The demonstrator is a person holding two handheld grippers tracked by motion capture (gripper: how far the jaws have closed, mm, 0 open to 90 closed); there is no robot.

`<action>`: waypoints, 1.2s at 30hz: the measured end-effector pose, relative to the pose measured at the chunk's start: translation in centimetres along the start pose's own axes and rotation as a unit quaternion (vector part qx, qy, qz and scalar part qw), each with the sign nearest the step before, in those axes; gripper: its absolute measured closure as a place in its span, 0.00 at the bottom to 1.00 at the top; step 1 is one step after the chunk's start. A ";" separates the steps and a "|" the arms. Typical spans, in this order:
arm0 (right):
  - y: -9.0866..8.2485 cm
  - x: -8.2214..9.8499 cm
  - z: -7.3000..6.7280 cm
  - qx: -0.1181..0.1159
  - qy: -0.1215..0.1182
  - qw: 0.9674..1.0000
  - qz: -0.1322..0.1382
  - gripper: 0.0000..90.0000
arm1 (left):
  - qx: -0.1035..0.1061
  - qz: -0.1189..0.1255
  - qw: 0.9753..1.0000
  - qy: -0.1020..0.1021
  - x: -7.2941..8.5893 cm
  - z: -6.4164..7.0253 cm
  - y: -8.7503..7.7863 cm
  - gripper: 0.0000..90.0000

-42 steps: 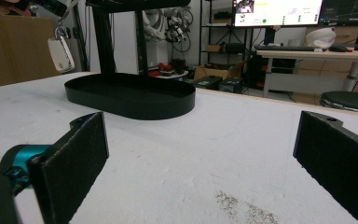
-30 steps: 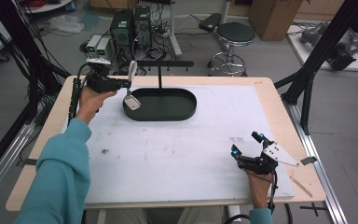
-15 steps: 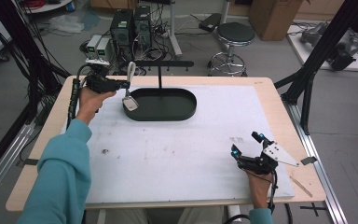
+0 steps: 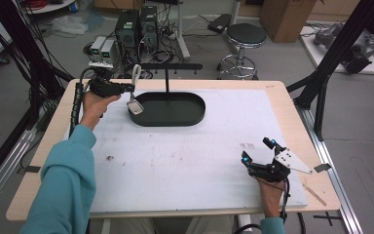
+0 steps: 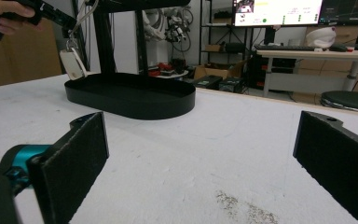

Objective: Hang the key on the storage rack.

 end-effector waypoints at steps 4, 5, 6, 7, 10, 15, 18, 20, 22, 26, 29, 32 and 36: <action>0.0 0.0 0.0 0.000 -0.001 1.000 0.000 0.03 | 0.004 0.004 1.000 -0.006 0.3 -0.2 0.1 0.82; 0.0 0.0 0.0 0.000 -0.001 1.000 0.000 0.03 | 0.005 0.005 1.000 -0.006 0.4 -0.2 0.1 0.82; 0.0 0.0 0.0 0.000 0.000 1.000 0.000 0.03 | 0.007 0.005 1.000 -0.009 0.5 -0.2 0.1 0.82; 0.0 0.0 0.0 0.000 -0.001 1.000 0.000 0.03 | 0.008 0.005 1.000 -0.010 0.6 -0.2 0.1 0.82; 0.0 0.0 -0.1 -0.002 0.001 1.000 -0.002 0.03 | 0.009 0.006 1.000 -0.012 0.6 -0.2 0.1 0.82; 0.0 0.0 0.0 -0.001 -0.003 1.000 0.001 0.03 | 0.011 0.001 1.000 -0.011 0.9 -0.3 0.2 0.82; 0.0 0.0 0.0 -0.001 -0.003 1.000 0.001 0.03 | 0.011 0.001 1.000 -0.013 1.0 -0.3 0.3 0.82; 0.0 0.0 -0.1 -0.002 0.002 1.000 -0.002 0.03 | 0.012 -0.001 1.000 -0.013 1.2 -0.3 0.4 0.82; 0.0 0.0 -0.1 -0.002 0.001 1.000 -0.002 0.03 | 0.012 0.004 1.000 -0.017 1.2 -0.3 0.4 0.82; 0.0 0.0 0.0 0.000 -0.004 1.000 -0.001 0.03 | 0.015 0.006 1.000 -0.017 1.4 -0.3 0.7 0.82; 0.0 0.0 0.0 0.000 -0.003 1.000 -0.002 0.03 | 0.014 0.010 1.000 -0.019 1.5 -0.3 0.9 0.82; 0.0 0.0 0.0 0.000 -0.003 1.000 -0.001 0.03 | 0.008 0.009 1.000 -0.015 1.5 -0.1 1.2 0.82; 0.0 0.0 0.0 0.000 -0.002 1.000 -0.001 0.03 | -0.003 0.010 1.000 -0.012 1.5 -0.1 1.4 0.82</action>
Point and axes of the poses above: each handheld gripper's, and its own axes: y roughly forward along the jaws, x roughly out of its underside, z roughly to its right, the point moved 5 cm from there along y, roughly forward along the jaws, and after that the axes turned 2 degrees about y, right-handed, at the moved point
